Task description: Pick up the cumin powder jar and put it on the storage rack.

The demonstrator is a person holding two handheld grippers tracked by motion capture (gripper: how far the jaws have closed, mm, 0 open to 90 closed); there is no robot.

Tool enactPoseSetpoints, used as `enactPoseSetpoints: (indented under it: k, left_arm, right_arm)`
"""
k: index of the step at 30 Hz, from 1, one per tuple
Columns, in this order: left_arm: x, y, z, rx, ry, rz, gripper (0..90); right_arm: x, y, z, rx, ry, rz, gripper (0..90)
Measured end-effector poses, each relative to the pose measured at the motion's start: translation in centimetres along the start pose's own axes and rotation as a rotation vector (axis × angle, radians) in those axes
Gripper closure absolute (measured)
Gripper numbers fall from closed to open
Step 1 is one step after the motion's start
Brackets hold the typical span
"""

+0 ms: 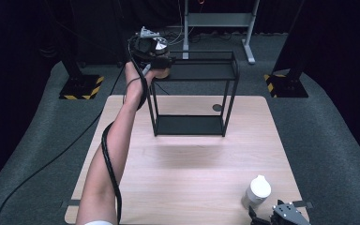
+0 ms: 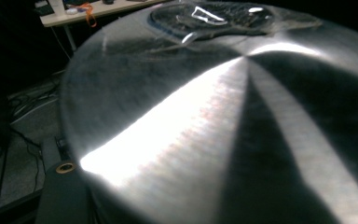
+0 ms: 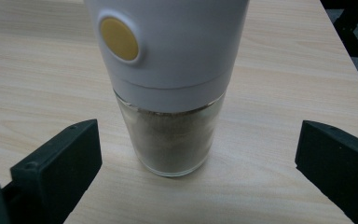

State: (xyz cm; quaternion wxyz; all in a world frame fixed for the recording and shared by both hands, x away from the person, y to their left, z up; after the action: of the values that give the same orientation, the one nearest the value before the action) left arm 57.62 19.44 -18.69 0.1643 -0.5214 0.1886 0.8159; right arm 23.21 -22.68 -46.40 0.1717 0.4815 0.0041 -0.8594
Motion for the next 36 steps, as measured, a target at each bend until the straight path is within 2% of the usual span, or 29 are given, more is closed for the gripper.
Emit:
enactPoseSetpoints:
  k: [9,11,15,18,23,36]
  left_arm:
    - [-0.2,-0.5,-1.4,-0.014,-0.046,0.027,30.7]
    - [-0.1,-0.6,-1.5,-0.003,-0.043,0.042,30.7]
    - [-0.2,-0.6,-1.6,-0.009,-0.045,0.033,30.7]
    - [-0.2,-0.8,-1.8,-0.001,-0.042,0.053,30.7]
    - [-0.4,-0.7,-2.0,-0.01,-0.053,0.051,30.7]
    - [-0.3,-0.7,-2.1,-0.012,-0.041,0.049,30.7]
  right_arm:
    - [0.0,0.0,0.0,-0.003,0.002,0.004,0.0]
    - [0.0,0.0,0.1,-0.004,0.002,0.004,0.0]
    - [0.0,0.0,0.0,-0.005,0.001,0.006,0.0]
    - [0.0,0.0,0.0,-0.007,0.001,0.004,0.0]
    - [0.0,0.0,0.1,-0.006,0.004,0.007,0.0]
    - [0.0,0.2,0.2,-0.004,0.008,0.006,0.0]
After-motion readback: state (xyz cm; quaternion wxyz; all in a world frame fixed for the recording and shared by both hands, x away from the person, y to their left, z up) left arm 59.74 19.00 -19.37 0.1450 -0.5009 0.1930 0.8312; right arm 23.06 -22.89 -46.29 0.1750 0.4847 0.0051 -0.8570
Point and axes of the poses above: each handheld gripper's, and its own axes: z roughly backward along the jaws, x roughly out of its underside, y roughly to its right, the point moved 10 cm from there along -z, roughly forward along the jaws, and after that the axes turned 11 degrees about z, right-handed, at the moved point
